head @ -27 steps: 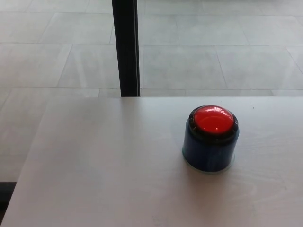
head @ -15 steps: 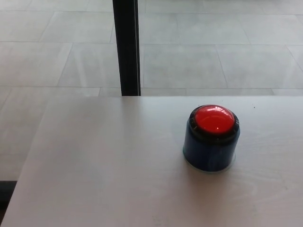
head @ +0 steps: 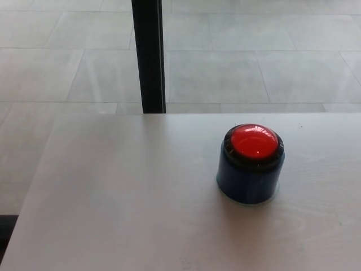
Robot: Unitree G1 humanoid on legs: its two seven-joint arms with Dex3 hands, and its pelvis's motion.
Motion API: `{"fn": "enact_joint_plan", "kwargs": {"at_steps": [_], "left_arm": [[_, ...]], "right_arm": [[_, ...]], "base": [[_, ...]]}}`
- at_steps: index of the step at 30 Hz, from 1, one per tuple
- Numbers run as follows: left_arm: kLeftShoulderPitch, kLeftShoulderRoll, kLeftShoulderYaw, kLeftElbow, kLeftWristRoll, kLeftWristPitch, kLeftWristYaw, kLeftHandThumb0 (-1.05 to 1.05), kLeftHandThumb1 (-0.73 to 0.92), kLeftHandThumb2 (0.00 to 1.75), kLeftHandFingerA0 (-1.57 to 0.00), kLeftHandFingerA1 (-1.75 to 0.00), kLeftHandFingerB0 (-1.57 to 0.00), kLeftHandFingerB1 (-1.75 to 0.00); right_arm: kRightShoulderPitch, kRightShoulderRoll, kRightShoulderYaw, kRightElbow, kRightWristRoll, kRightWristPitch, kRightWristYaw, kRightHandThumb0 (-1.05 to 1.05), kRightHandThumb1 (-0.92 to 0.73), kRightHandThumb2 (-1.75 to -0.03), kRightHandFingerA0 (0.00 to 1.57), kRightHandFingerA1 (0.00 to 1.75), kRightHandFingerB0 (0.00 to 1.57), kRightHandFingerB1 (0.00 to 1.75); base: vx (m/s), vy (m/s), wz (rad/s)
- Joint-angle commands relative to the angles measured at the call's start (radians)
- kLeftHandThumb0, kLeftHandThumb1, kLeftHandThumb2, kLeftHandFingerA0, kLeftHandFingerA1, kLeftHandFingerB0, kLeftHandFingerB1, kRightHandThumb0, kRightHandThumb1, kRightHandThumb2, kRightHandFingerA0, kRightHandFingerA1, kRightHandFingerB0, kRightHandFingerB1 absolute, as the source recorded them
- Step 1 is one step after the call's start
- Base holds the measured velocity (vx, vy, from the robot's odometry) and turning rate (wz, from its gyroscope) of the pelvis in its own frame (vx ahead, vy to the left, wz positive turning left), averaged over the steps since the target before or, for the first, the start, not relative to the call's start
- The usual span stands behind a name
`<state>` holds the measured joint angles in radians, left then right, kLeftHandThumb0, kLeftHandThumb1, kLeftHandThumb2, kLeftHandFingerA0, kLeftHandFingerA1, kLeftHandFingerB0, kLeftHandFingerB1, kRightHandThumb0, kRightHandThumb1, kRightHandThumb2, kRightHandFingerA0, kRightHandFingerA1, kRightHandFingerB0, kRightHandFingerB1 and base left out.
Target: The robot uses its right hand to press the red button kept in the middle of the desk
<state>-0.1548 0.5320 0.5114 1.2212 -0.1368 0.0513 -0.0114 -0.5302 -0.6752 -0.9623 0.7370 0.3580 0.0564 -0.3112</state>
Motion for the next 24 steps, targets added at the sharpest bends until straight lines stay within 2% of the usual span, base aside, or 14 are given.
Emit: {"fn": "enact_joint_plan", "kwargs": {"at_steps": [1,3,4,6,7,8,9,12,13,14,20,21,22,24], "left_arm": [[0.001,0.016,0.013,0.001,-0.037,0.005,0.002,-0.74,0.92,1.28,-0.46,-0.93,-0.29,-0.78],[0.002,0.015,0.011,-0.001,-0.036,0.005,0.003,-0.74,0.92,1.28,-0.46,-0.93,-0.29,-0.78],[0.002,0.015,0.015,0.001,-0.041,0.005,-0.001,-0.73,0.92,1.28,-0.44,-0.91,-0.27,-0.76],[0.002,0.016,0.020,0.010,-0.047,-0.004,-0.011,-0.74,0.92,1.26,-0.42,-0.90,-0.27,-0.76],[0.003,0.016,0.011,0.011,-0.037,-0.008,-0.005,-0.73,0.92,1.17,-0.35,-1.15,-0.27,-0.92],[0.002,0.019,0.006,0.015,-0.034,-0.001,-0.009,-0.72,0.92,1.16,-0.34,-1.14,-0.26,-0.90],[0.002,0.020,0.005,0.013,-0.036,0.002,-0.008,-0.73,0.92,1.27,-0.46,-0.92,-0.33,-0.79],[-0.004,0.020,0.002,0.012,-0.040,0.011,0.005,-0.71,0.92,1.16,-0.36,-1.19,-0.28,-0.92],[-0.003,0.019,0.004,0.012,-0.044,0.004,0.001,-0.71,0.92,1.17,-0.35,-1.17,-0.27,-0.92],[-0.005,0.018,0.003,0.011,-0.046,0.002,0.002,-0.72,0.92,1.27,-0.45,-0.93,-0.33,-0.79],[-0.007,0.019,-0.005,0.003,-0.045,0.009,-0.001,-0.71,0.92,1.27,-0.47,-0.93,-0.32,-0.78],[-0.007,0.019,-0.003,0.003,-0.049,0.009,-0.005,-0.71,0.92,1.17,-0.34,-1.14,-0.24,-0.88],[-0.008,0.019,-0.002,0.004,-0.051,0.009,-0.004,-0.72,0.92,1.27,-0.46,-0.93,-0.29,-0.76],[-0.007,0.020,-0.006,0.001,-0.048,0.010,-0.001,-0.72,0.92,1.27,-0.48,-0.93,-0.31,-0.77]], "right_arm": [[-0.152,0.011,0.170,-0.170,0.028,0.115,0.048,-0.62,-0.15,-1.34,1.32,1.54,1.21,1.38],[-0.153,0.012,0.184,-0.189,0.034,0.132,0.043,-0.62,-0.15,-1.34,1.32,1.54,1.21,1.38],[-0.179,0.029,0.212,-0.229,0.041,0.158,0.034,-0.58,-0.27,-1.24,1.29,1.55,1.16,1.40],[-0.196,0.072,0.279,-0.285,0.029,0.115,0.069,-0.32,-0.26,-1.42,1.11,1.73,0.97,1.50],[-0.238,0.094,0.324,-0.286,0.027,0.124,0.087,-0.12,-0.35,-1.51,0.97,1.75,0.84,1.57],[-0.272,0.119,0.357,-0.284,0.030,0.123,0.099,-0.06,-0.39,-1.42,0.92,1.75,0.76,1.60],[-0.292,0.133,0.379,-0.278,0.027,0.116,0.107,-0.06,-0.41,-1.38,0.92,1.75,0.78,1.59],[-0.347,0.176,0.415,-0.269,0.048,0.117,0.134,-0.07,-0.41,-1.38,0.95,1.75,0.79,1.61],[-0.364,0.191,0.424,-0.270,0.055,0.124,0.137,-0.09,-0.39,-1.41,0.96,1.75,0.80,1.59],[-0.372,0.205,0.432,-0.277,0.063,0.128,0.144,-0.04,-0.46,-1.40,0.98,1.75,0.81,1.53],[-0.405,0.329,0.538,-0.328,0.049,0.156,0.155,-0.12,-0.43,-1.33,1.00,1.75,0.86,1.50],[-0.410,0.363,0.562,-0.337,0.045,0.165,0.145,-0.12,-0.43,-1.34,0.98,1.75,0.85,1.51],[-0.411,0.391,0.586,-0.347,0.042,0.177,0.146,-0.14,-0.43,-1.36,0.96,1.75,0.83,1.54],[-0.412,0.421,0.608,-0.358,0.034,0.182,0.137,-0.13,-0.43,-1.35,0.96,1.75,0.83,1.54]], "base": [[0.00,0.000,0.00],[0.00,0.000,0.00],[0.00,0.000,0.00],[0.00,0.000,0.00],[0.00,0.000,0.00],[0.00,0.000,0.00],[0.00,0.000,0.00],[0.00,0.000,0.00],[0.00,0.000,0.00],[-0.04,-0.010,0.06],[-0.01,-0.002,0.01],[0.00,0.000,0.00],[0.00,0.000,0.00],[0.00,0.000,0.00]]}}
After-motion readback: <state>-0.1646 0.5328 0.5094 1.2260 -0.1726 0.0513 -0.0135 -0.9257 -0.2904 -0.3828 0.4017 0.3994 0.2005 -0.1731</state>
